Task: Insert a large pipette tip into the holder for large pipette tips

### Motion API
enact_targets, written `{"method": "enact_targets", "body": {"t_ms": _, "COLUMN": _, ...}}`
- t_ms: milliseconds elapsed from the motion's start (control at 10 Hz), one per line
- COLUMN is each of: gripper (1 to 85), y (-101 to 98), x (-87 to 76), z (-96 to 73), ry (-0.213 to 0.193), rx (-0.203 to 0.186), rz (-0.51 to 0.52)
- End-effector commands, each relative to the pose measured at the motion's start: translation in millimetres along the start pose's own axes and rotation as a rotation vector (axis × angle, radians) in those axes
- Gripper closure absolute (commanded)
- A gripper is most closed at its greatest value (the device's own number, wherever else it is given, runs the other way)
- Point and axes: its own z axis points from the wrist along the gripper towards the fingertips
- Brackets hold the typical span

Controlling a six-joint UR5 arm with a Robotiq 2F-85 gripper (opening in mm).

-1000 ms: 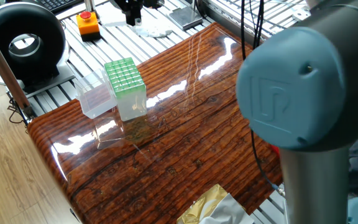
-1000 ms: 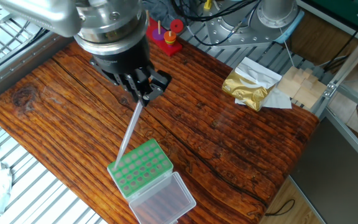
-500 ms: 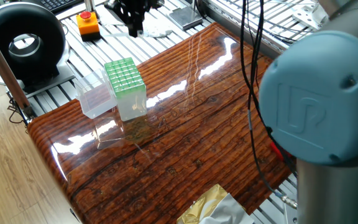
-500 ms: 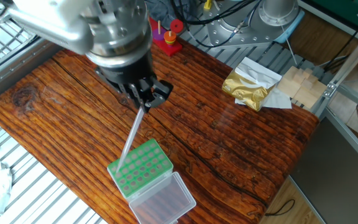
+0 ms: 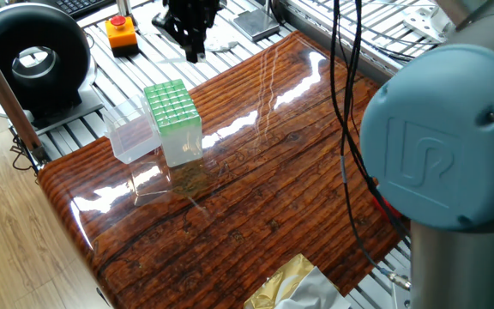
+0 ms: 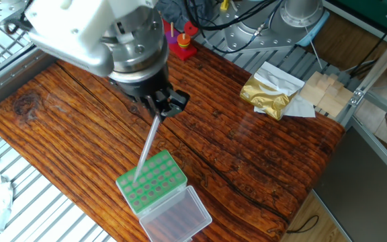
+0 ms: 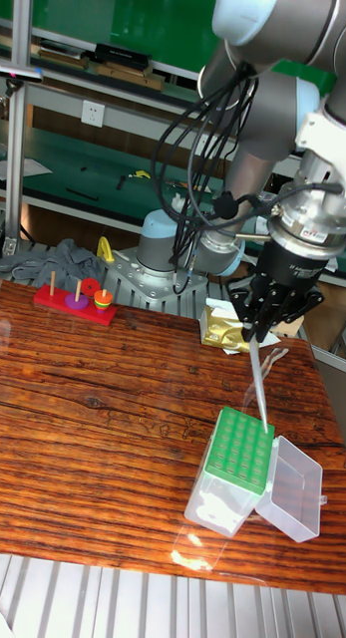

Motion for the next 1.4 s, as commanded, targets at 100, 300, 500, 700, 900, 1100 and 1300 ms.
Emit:
{"method": "enact_targets", "body": {"t_ms": 100, "gripper": 84.7, "y": 3.3, "x": 26.8, "z": 10.2, "ry": 0.122, "rx": -0.007, "rz": -0.018}}
{"method": "enact_targets", "body": {"t_ms": 300, "gripper": 84.7, "y": 13.1, "x": 31.9, "z": 16.6, "ry": 0.151, "rx": -0.019, "rz": -0.028}}
{"method": "enact_targets", "body": {"t_ms": 500, "gripper": 84.7, "y": 21.2, "x": 36.7, "z": 24.3, "ry": 0.181, "rx": -0.026, "rz": -0.027}}
{"method": "enact_targets", "body": {"t_ms": 700, "gripper": 84.7, "y": 21.7, "x": 43.6, "z": 22.5, "ry": 0.209, "rx": -0.026, "rz": -0.009}}
{"method": "enact_targets", "body": {"t_ms": 900, "gripper": 84.7, "y": 28.1, "x": 46.6, "z": 14.6, "ry": 0.237, "rx": -0.063, "rz": 0.009}}
{"method": "enact_targets", "body": {"t_ms": 1100, "gripper": 84.7, "y": 30.9, "x": 46.0, "z": 10.3, "ry": 0.250, "rx": -0.075, "rz": 0.019}}
{"method": "enact_targets", "body": {"t_ms": 1300, "gripper": 84.7, "y": 28.2, "x": 47.3, "z": 10.5, "ry": 0.257, "rx": -0.064, "rz": 0.022}}
